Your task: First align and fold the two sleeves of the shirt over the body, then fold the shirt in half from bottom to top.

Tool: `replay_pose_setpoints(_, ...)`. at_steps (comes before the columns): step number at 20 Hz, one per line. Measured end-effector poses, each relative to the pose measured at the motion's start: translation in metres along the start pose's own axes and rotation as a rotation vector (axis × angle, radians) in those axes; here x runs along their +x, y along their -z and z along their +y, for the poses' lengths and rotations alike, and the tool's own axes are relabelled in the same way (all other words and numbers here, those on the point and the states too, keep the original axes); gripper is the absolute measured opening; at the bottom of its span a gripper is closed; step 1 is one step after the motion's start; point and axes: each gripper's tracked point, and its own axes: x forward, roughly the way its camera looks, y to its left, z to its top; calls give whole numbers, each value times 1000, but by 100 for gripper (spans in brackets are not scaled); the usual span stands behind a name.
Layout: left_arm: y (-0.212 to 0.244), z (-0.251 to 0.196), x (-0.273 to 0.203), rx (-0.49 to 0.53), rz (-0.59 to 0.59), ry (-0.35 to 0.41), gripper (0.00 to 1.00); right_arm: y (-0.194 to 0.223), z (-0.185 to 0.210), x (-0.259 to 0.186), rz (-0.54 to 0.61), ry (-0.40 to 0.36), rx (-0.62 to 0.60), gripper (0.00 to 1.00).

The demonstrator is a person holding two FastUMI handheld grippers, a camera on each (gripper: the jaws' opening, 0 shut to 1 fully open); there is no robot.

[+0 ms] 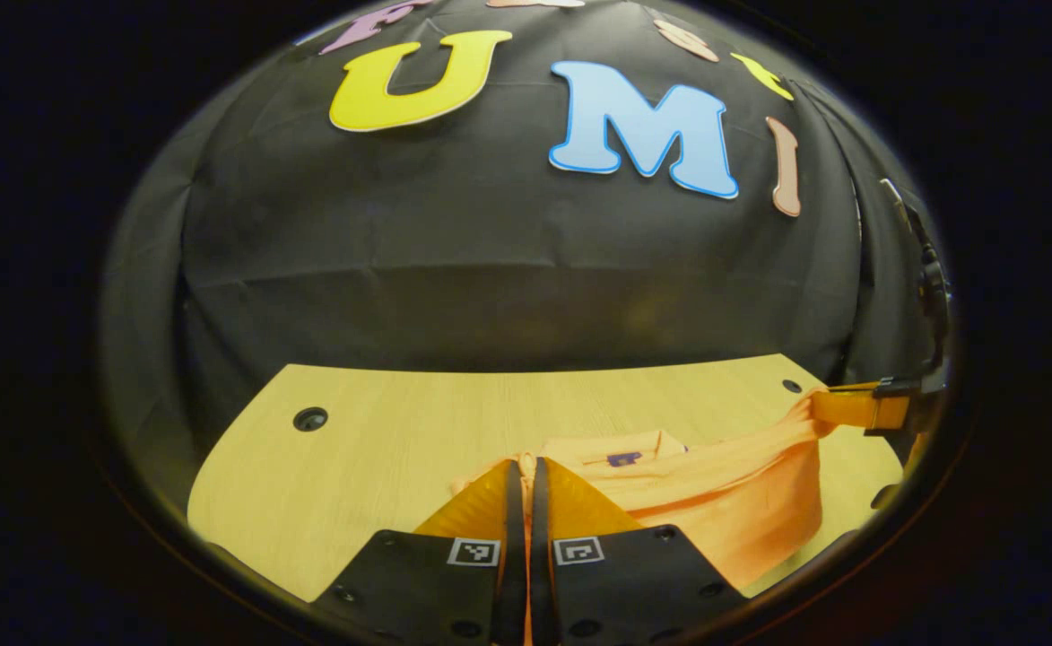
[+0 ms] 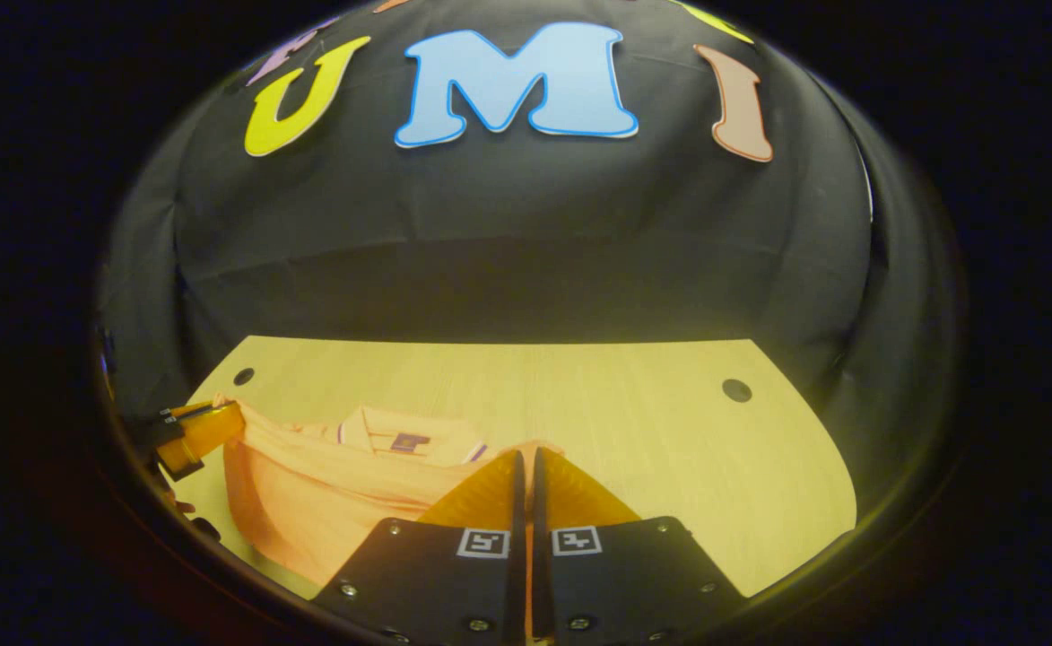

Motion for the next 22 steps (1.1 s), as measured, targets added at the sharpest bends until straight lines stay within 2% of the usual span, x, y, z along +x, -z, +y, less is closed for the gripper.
replay_pose_setpoints(8,24,7,51,33,3,0,8,27,-3,53,73,41,-17,3)
replay_pose_setpoints(14,44,10,60,49,63,-16,10,43,0,61,131,43,-31,5)
replay_pose_setpoints(18,41,7,52,49,74,-14,23,43,6,53,137,28,-54,11)
replay_pose_setpoints(19,40,7,47,47,77,-13,23,43,6,49,137,23,-62,13)
replay_pose_setpoints(20,36,6,41,42,80,-18,23,42,8,46,134,16,-71,18)
replay_pose_setpoints(22,26,8,25,38,59,-34,34,32,10,31,108,0,-88,26)
